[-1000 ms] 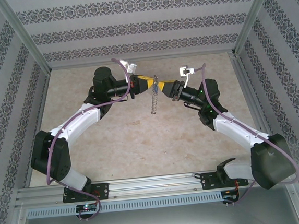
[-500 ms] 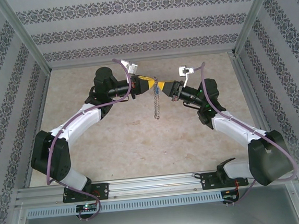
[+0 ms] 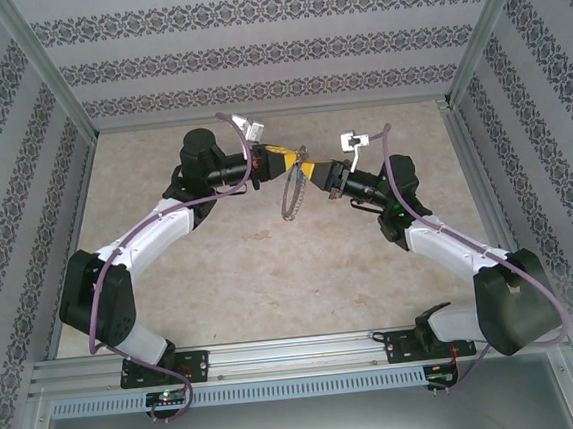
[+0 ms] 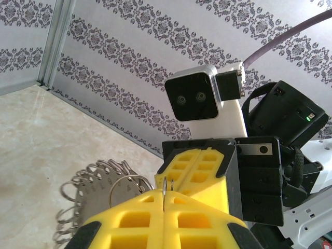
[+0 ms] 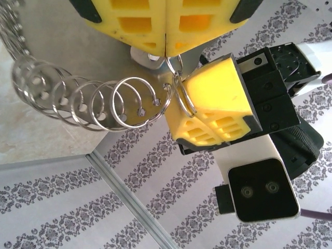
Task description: Put the keys on the keyring
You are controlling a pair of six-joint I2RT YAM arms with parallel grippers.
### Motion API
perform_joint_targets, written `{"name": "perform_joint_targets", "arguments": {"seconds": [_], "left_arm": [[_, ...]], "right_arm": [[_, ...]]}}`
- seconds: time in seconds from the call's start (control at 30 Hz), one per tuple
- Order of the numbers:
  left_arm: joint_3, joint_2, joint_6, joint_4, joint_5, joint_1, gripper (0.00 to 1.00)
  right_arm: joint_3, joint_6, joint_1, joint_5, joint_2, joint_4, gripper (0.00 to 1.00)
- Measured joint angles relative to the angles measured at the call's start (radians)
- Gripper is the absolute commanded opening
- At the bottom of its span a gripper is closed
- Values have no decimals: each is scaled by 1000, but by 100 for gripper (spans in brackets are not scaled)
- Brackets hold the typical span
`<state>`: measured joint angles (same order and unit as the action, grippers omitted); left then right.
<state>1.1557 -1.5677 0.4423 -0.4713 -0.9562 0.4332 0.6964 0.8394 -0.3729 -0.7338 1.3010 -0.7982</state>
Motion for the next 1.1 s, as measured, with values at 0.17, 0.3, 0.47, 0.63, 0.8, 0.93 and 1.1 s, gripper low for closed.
{"name": "perform_joint_targets", "arguments": {"seconds": [0.17,0.3,0.47,0.63,0.8,0.93,1.1], "left_arm": [[0,0,5,-16,1,6,0],[-2,0,5,-26,8,6,0],[-12,0,8,-39,15,6,0],[-13,0,11,-41,19,6,0],[-15,0,32,-60,19,6,0],[-15,0,45,-77,26,8,0],[-21,0,76,-101,45,13,0]], "right_arm": [[13,0,-25,-26,29,-3,0],[15,0,-31,-42,34,1,12],[-4,3,-3,-50,1,9,37],[-93,3,61,-41,-119,20,40],[-141,3,76,4,-199,18,40],[-141,5,74,57,-203,7,40],[-129,32,49,133,-183,-33,39]]}}
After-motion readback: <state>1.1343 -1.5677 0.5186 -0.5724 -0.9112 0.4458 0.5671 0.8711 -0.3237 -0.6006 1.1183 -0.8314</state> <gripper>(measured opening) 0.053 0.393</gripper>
